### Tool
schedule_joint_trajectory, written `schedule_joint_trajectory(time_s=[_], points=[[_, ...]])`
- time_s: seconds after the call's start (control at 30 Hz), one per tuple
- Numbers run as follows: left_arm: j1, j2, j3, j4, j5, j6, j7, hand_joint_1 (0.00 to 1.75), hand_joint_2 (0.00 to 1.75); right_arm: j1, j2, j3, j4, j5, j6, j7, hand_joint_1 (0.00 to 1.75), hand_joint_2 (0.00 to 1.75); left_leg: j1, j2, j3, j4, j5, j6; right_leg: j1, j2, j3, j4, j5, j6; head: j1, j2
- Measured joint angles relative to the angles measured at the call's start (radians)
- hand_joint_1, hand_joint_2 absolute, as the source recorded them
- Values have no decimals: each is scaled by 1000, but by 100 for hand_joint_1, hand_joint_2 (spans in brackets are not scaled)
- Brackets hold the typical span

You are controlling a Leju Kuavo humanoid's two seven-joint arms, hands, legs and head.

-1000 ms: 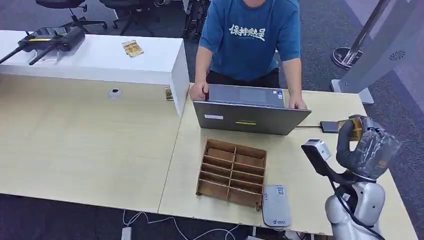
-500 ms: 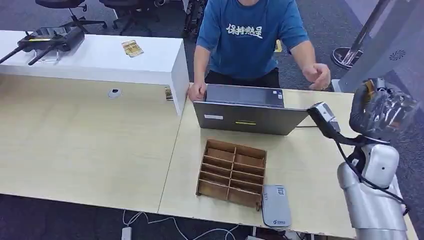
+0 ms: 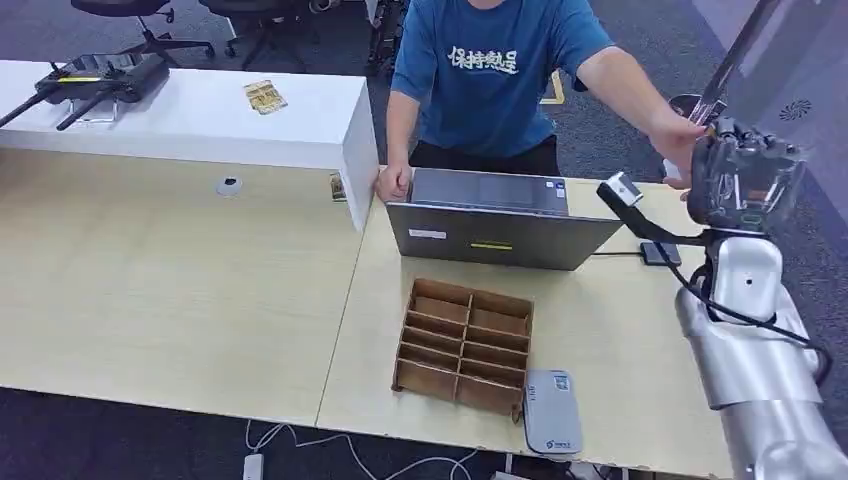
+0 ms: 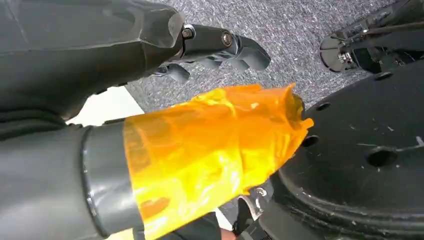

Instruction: Pass the card to the sensor for recognition and then transmit it.

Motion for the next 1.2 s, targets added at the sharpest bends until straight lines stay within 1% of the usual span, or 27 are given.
schedule_joint_trajectory(time_s=[0.2,0.33,0.67,0.7,0.73,1.07,1.2], points=[[-7,3,0,0,-21,0,3,0,0,-56,20,47,45,2,15,21,175,175,0,0,0,0,1,0,0,-1,0,0,0,0,0,0],[-7,3,0,0,-36,1,8,0,0,-65,27,63,70,-1,12,24,175,175,0,-1,0,0,1,0,0,-1,0,0,0,0,0,0],[-9,3,0,0,-43,1,8,0,0,-67,36,74,89,-3,12,24,175,175,0,-1,0,0,0,0,0,-1,0,0,0,0,0,0],[-9,3,0,0,-43,1,8,0,0,-67,36,74,89,-3,12,24,136,175,0,-1,0,0,0,0,0,-1,0,0,0,0,0,0],[-9,3,0,0,-43,1,8,0,0,-67,37,75,90,-4,13,25,0,175,0,-1,0,0,0,0,0,-1,0,0,0,0,0,0],[-9,3,10,0,-69,2,8,0,0,-56,37,78,92,-24,0,12,0,175,0,-1,0,0,0,0,0,-1,0,0,0,0,0,0],[-9,2,15,0,-81,2,8,0,0,-45,37,79,92,-24,-17,7,0,175,0,-1,0,0,1,0,0,-1,0,0,0,0,0,0]])
